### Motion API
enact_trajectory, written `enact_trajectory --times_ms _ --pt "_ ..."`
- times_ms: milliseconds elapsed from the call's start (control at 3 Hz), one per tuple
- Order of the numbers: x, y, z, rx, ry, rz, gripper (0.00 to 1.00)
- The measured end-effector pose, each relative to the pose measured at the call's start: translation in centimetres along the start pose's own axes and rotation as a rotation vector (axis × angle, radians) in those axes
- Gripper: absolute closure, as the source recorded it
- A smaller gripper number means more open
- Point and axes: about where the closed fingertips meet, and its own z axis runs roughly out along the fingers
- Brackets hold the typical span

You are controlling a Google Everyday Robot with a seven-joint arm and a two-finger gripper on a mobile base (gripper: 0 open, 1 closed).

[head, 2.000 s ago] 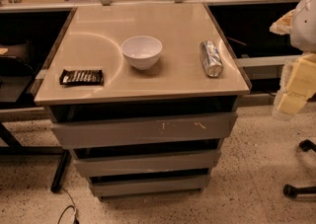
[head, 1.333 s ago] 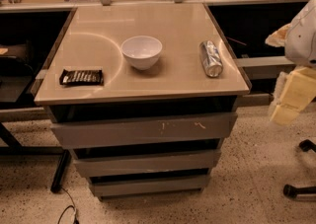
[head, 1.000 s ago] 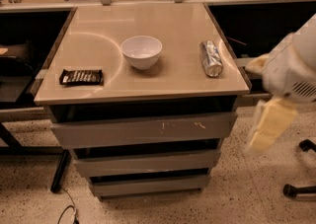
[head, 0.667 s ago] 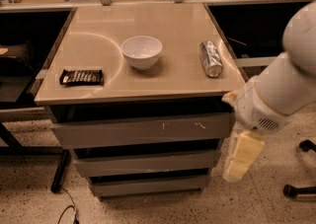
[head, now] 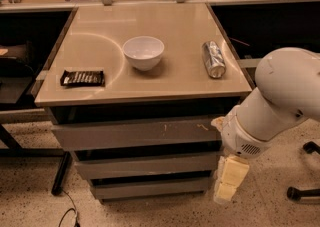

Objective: Open bottom drawer

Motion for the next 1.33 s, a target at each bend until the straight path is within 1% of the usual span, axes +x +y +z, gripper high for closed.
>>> enact_trajectory --times_ms 333,667,1000,1333 --pt "0.4 1.1 3.0 -0.064 -0.022 0.035 0.00" --pt "2.2 2.8 9.4 -0.146 -0.048 0.135 0.00" --pt "4.5 3.5 16.0 -0.193 -0.028 0.222 0.00" --pt "5.9 3.7 21.5 -0.238 -0.016 0.283 0.00"
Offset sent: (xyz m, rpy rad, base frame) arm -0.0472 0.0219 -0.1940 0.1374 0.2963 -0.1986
